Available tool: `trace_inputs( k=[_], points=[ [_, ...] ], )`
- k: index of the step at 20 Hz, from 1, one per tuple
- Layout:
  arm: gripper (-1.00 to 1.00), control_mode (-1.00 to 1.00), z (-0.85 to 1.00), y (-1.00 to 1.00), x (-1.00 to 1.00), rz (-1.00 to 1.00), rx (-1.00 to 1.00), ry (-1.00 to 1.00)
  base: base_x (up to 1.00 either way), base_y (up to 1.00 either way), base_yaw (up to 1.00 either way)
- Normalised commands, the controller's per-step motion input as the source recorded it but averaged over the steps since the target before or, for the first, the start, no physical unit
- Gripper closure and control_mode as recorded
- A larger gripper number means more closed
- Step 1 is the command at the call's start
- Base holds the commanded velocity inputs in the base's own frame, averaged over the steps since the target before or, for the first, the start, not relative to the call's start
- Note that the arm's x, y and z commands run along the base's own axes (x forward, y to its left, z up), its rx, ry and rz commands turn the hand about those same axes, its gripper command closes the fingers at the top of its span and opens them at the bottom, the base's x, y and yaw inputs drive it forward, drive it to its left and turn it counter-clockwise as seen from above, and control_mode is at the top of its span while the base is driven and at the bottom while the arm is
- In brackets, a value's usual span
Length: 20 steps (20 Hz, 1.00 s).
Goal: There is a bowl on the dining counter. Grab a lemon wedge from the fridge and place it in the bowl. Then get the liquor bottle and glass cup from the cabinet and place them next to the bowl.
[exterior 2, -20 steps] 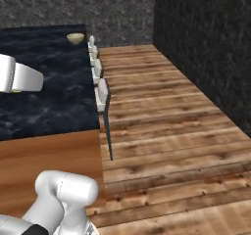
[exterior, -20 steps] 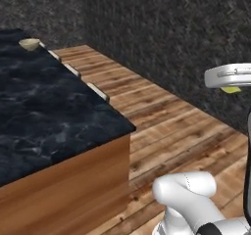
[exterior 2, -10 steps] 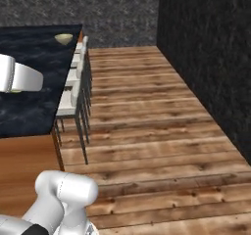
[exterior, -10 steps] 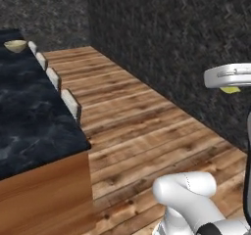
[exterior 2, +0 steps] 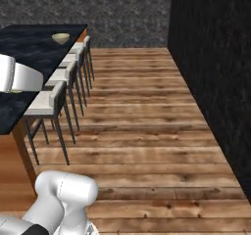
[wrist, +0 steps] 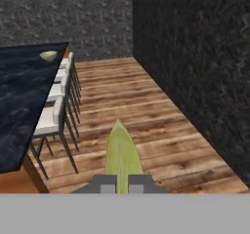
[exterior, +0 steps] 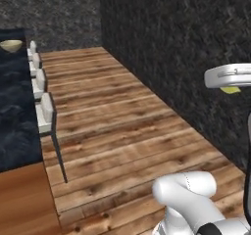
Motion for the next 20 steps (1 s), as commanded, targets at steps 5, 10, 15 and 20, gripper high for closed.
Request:
trace_inputs(
  k=[5, 10, 15, 20],
  points=[
    [1.0, 1.0, 0.0, 0.0, 0.0, 0.0, 0.0, 0.0, 0.69, -0.64, 0.32],
    [1.0, 1.0, 0.0, 0.0, 0.0, 0.0, 0.0, 0.0, 0.87, -0.51, 0.36],
    [1.0, 1.0, 0.0, 0.0, 0.0, 0.0, 0.0, 0.0, 0.93, -0.47, 0.36],
    [1.0, 1.0, 0.0, 0.0, 0.0, 0.0, 0.0, 0.0, 0.95, -0.47, 0.35]
  ],
)
